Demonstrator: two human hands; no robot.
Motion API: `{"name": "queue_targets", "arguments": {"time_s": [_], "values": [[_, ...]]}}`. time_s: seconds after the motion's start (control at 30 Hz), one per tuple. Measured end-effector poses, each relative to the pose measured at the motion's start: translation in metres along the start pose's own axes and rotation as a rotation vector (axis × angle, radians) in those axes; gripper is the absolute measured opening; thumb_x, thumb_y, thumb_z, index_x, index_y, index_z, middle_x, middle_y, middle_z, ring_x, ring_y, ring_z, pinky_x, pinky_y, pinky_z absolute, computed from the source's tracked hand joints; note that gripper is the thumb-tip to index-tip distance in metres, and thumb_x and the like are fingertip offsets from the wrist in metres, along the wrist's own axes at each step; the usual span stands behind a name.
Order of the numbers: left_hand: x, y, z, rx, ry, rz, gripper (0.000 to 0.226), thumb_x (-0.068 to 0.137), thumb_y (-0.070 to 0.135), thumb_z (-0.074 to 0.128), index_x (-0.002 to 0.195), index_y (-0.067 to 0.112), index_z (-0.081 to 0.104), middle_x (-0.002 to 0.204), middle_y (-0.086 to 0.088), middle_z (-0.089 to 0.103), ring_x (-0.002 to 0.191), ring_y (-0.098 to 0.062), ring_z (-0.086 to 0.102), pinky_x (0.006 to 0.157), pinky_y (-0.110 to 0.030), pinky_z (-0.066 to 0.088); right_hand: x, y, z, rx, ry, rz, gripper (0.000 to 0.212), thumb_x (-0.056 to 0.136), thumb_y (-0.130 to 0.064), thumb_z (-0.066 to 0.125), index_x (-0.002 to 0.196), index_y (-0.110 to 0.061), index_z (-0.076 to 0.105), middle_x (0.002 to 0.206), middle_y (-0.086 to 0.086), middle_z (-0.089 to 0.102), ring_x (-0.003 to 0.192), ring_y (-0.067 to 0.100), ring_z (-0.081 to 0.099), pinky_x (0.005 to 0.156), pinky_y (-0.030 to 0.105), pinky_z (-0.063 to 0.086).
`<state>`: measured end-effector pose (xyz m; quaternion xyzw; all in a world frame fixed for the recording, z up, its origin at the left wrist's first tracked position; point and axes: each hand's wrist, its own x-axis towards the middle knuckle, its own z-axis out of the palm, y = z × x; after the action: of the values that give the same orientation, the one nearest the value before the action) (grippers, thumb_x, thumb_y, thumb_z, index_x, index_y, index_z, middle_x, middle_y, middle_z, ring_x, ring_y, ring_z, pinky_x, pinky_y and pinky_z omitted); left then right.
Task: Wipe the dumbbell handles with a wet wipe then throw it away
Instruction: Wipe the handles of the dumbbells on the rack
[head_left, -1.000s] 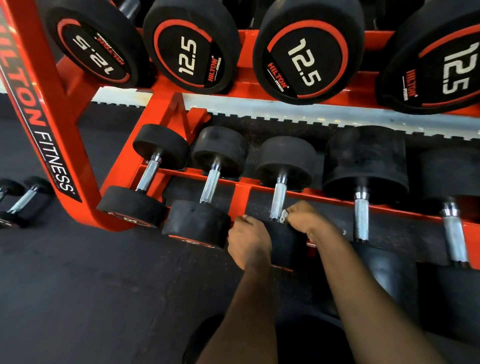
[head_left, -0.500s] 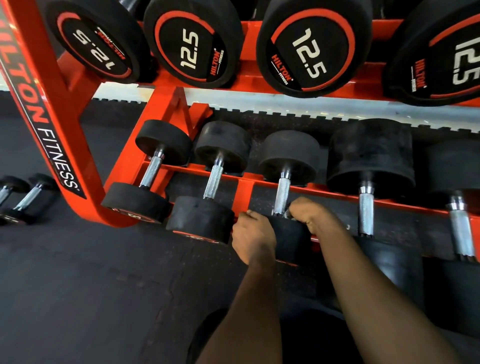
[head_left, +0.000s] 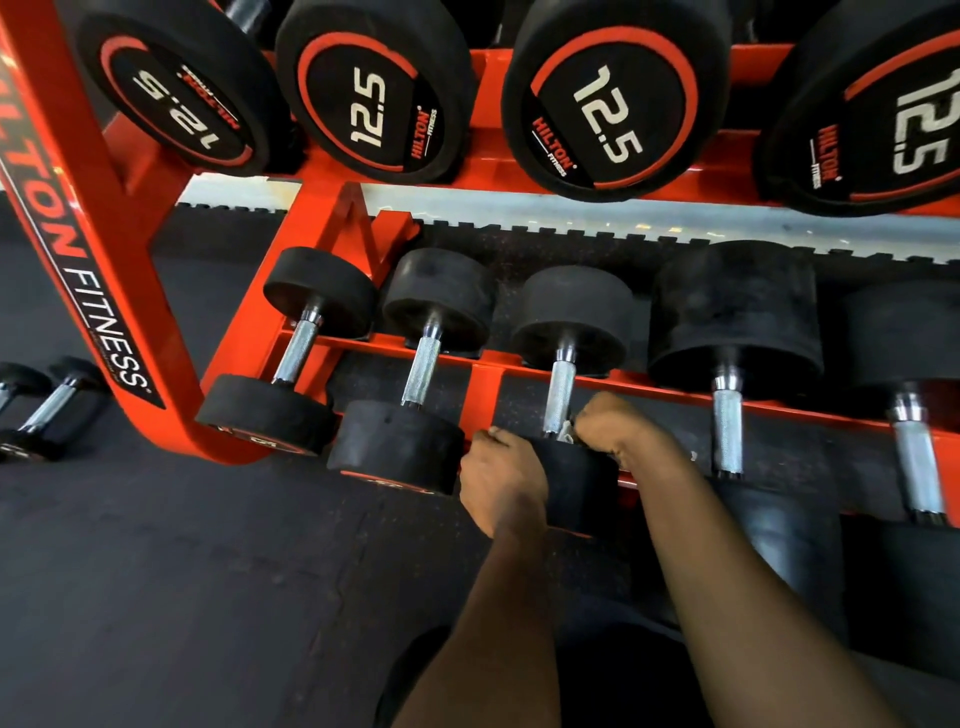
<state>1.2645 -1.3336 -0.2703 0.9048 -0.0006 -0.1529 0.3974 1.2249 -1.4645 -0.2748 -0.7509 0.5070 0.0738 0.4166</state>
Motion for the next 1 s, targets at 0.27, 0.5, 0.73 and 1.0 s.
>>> {"name": "queue_targets", "arguments": {"time_s": [0.27, 0.5, 0.73, 1.0], "values": [[0.0, -0.001, -0.001, 0.004, -0.004, 0.01, 0.042, 0.104, 0.034, 0.033, 0.112, 0.011, 0.067, 0.115, -0.017, 0.068, 0.107, -0.037, 0.063, 0.093, -0.043, 0.047, -0.001, -0.002, -0.001, -0.042, -0.006, -0.032, 0.009, 0.079, -0.007, 0.061, 0.087, -0.005, 0.066, 0.085, 0.012, 0.067, 0.066, 0.021, 0.059, 0.052, 0.024, 0.04], [0.001, -0.001, 0.0, 0.016, -0.01, 0.009, 0.042, 0.104, 0.035, 0.033, 0.11, 0.012, 0.067, 0.114, -0.016, 0.069, 0.106, -0.035, 0.064, 0.093, -0.043, 0.048, -0.001, -0.017, -0.028, -0.283, 0.297, -0.637, 0.026, 0.083, -0.004, 0.064, 0.094, -0.023, 0.078, 0.095, 0.003, 0.075, 0.089, 0.02, 0.069, 0.081, 0.031, 0.055], [0.001, 0.0, 0.0, 0.03, -0.01, 0.005, 0.041, 0.104, 0.034, 0.034, 0.113, 0.011, 0.067, 0.115, -0.017, 0.068, 0.108, -0.038, 0.063, 0.092, -0.043, 0.046, 0.03, 0.016, -0.027, -0.682, -0.07, -1.24, 0.046, 0.072, 0.001, 0.055, 0.111, -0.015, 0.075, 0.12, 0.0, 0.07, 0.12, 0.014, 0.06, 0.11, 0.034, 0.041], [0.001, 0.001, 0.0, 0.032, -0.002, -0.001, 0.041, 0.104, 0.033, 0.035, 0.114, 0.011, 0.068, 0.115, -0.017, 0.069, 0.109, -0.037, 0.063, 0.093, -0.043, 0.046, 0.048, 0.012, -0.023, -0.727, -0.004, -1.316, 0.036, 0.08, 0.0, 0.064, 0.112, -0.015, 0.074, 0.119, 0.0, 0.071, 0.118, 0.015, 0.062, 0.104, 0.04, 0.048]]}}
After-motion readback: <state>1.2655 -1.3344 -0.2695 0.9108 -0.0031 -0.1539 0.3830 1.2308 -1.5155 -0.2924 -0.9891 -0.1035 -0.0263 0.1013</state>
